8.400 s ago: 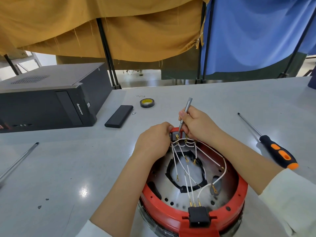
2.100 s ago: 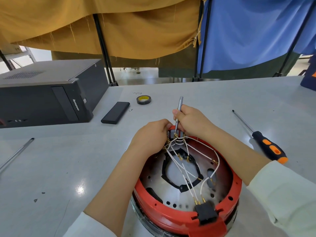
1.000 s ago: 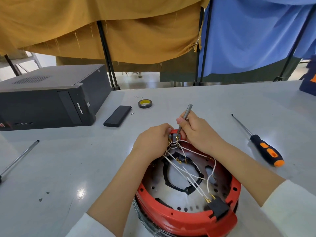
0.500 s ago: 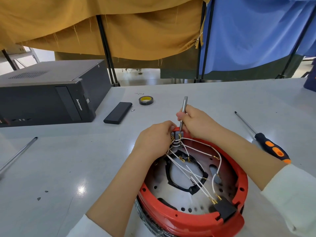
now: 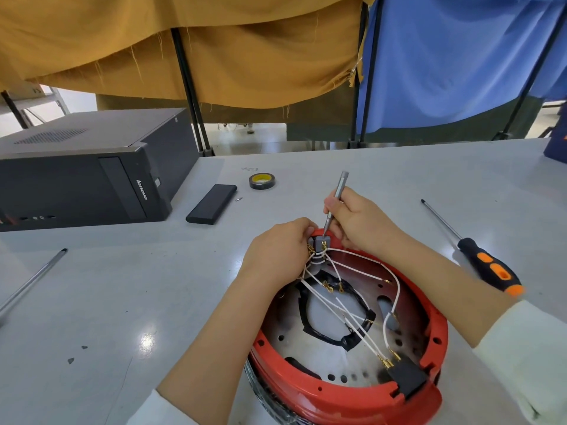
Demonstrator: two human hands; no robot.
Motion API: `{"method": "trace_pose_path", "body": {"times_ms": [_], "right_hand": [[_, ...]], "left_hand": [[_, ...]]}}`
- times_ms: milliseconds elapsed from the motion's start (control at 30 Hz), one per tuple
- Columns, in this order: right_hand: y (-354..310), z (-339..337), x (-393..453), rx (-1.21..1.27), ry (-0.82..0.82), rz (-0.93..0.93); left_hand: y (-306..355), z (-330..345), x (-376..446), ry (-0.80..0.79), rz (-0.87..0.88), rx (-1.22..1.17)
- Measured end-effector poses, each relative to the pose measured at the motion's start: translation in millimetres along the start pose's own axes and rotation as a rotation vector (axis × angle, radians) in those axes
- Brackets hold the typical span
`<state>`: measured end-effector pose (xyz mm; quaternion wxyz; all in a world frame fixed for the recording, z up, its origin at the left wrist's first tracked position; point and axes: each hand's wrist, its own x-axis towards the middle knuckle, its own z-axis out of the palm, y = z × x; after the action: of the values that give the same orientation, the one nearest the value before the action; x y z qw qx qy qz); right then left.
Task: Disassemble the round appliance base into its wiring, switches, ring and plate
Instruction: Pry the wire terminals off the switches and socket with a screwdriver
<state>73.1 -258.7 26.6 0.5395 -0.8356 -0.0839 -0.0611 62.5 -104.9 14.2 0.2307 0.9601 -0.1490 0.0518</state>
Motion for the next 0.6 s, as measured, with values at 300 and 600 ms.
{"method": "trace_pose_path", "body": {"times_ms": [300, 600], "right_hand": [[0, 3, -5, -0.277, 0.014, -0.148], [-13, 6, 20, -0.248, -0.091, 0.143]], "left_hand": [[0, 0, 1, 0.005, 0.005, 0.020], [2, -1, 0, -0.007, 0.001, 0.026]]}}
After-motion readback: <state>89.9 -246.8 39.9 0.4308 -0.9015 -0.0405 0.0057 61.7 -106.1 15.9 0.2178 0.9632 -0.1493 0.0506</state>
